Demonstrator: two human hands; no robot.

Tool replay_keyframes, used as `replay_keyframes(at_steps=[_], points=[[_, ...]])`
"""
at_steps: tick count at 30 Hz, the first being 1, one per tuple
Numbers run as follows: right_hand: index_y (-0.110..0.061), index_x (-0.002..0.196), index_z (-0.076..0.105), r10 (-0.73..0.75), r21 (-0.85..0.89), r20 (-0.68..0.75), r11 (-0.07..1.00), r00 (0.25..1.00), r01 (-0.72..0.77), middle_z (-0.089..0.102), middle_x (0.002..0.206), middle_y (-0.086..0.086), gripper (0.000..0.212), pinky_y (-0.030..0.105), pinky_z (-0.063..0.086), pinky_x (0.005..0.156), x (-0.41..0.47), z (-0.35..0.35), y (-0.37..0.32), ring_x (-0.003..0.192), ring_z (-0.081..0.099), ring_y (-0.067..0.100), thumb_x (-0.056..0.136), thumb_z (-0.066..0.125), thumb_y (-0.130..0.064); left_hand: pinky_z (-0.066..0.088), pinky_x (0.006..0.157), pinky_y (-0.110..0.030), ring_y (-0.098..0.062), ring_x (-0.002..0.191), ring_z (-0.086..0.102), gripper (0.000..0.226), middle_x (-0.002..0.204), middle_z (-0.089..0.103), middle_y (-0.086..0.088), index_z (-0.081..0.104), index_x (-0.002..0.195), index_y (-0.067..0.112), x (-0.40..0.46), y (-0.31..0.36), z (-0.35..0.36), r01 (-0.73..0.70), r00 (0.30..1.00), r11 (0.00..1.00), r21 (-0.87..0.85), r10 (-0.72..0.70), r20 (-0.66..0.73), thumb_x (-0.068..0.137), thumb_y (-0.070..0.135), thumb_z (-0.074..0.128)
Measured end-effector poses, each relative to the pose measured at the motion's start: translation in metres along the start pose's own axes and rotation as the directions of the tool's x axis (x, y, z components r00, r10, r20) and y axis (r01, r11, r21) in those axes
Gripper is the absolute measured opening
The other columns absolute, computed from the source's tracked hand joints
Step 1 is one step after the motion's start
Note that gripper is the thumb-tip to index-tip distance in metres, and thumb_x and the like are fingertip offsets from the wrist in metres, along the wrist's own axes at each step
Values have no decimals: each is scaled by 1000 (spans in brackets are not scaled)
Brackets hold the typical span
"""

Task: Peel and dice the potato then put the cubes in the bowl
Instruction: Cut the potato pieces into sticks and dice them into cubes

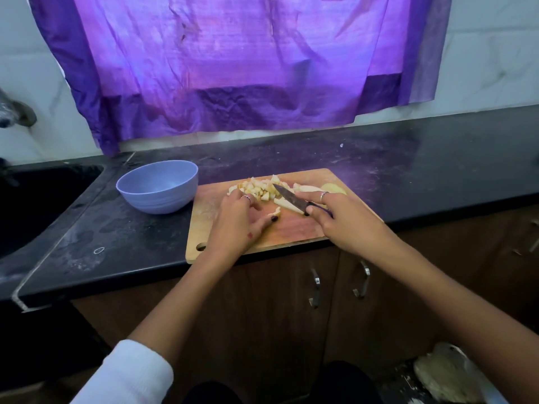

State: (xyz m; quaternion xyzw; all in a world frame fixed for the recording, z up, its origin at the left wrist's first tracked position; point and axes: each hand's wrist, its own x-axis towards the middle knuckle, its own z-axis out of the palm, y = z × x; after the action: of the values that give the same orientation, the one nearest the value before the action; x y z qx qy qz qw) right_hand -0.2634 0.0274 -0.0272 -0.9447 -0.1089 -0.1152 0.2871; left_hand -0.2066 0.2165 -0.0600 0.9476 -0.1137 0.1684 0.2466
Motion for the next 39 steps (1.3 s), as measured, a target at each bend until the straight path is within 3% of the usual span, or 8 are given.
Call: replay_keyframes(at_steps=[3, 5, 16, 20, 24, 28, 35, 39], points=[[-38, 138, 47, 19, 14, -20, 1000, 1000, -19, 42, 78, -24, 39, 6, 37, 54, -3, -1, 9, 67, 45, -1, 101, 44, -25, 27, 109, -41, -20, 132, 30, 75, 138, 40, 1, 46, 136, 19, 13, 0, 6, -24, 996, 998, 57, 19, 85, 78, 63, 63], [-38, 138, 48, 18, 47, -40, 999, 999, -16, 37, 75, -22, 39, 5, 36, 53, -3, -1, 14, 65, 40, -3, 101, 44, -25, 24, 110, -42, -20, 136, 24, 83, 144, 35, 2, 37, 142, 21, 25, -1, 10, -49, 997, 993, 112, 41, 68, 77, 66, 62], [-38, 137, 48, 90, 161, -49, 984, 995, -81, 51, 71, -13, 38, 19, 34, 50, 1, 2, 47, 61, 47, 2, 100, 44, -30, 24, 104, -39, -21, 128, 39, 33, 131, 54, 2, 58, 128, 22, 60, -18, 10, -370, 922, 891, 263, 387, -16, 96, 30, 52], [-39, 135, 51, 94, 195, -56, 977, 994, -82, 41, 62, -20, 38, 14, 34, 51, -2, 3, 51, 58, 41, -1, 100, 45, -26, 41, 92, -39, -23, 105, 61, 52, 108, 69, -2, 71, 108, 16, 35, 13, 13, -470, 868, 824, 315, 497, -4, 91, 55, 42], [-45, 135, 48, 118, 192, -20, 975, 993, -112, 54, 83, -10, 38, 23, 37, 62, 0, 8, 57, 75, 46, 12, 100, 43, -30, 50, 83, -35, -18, 92, 61, 67, 99, 68, -1, 70, 107, 15, 27, 35, 22, -337, 941, 896, 288, 330, 72, 79, 71, 44], [-46, 135, 47, 116, 162, -5, 980, 993, -113, 55, 98, -7, 38, 13, 28, 50, -3, 4, 58, 64, 40, 0, 101, 43, -31, 52, 80, -36, -16, 88, 59, 55, 100, 66, 0, 68, 107, 18, 34, 38, 31, -240, 970, 940, 244, 222, 102, 82, 65, 51], [-45, 135, 48, 109, 179, -2, 978, 994, -107, 57, 111, -9, 38, 20, 46, 65, -9, 7, 62, 81, 51, 5, 100, 45, -30, 52, 77, -32, -17, 81, 60, 43, 94, 68, -4, 66, 103, 10, 37, 44, 20, -359, 931, 880, 311, 317, 179, 98, 46, 42], [-45, 133, 49, 93, 226, 7, 970, 996, -93, 60, 106, -10, 37, 16, 44, 54, -14, 9, 61, 67, 55, 6, 100, 45, -29, 49, 75, -36, -24, 77, 62, 38, 86, 67, -11, 60, 92, 6, 34, 45, 14, -318, 948, 912, 259, 301, 104, 104, 30, 33]])
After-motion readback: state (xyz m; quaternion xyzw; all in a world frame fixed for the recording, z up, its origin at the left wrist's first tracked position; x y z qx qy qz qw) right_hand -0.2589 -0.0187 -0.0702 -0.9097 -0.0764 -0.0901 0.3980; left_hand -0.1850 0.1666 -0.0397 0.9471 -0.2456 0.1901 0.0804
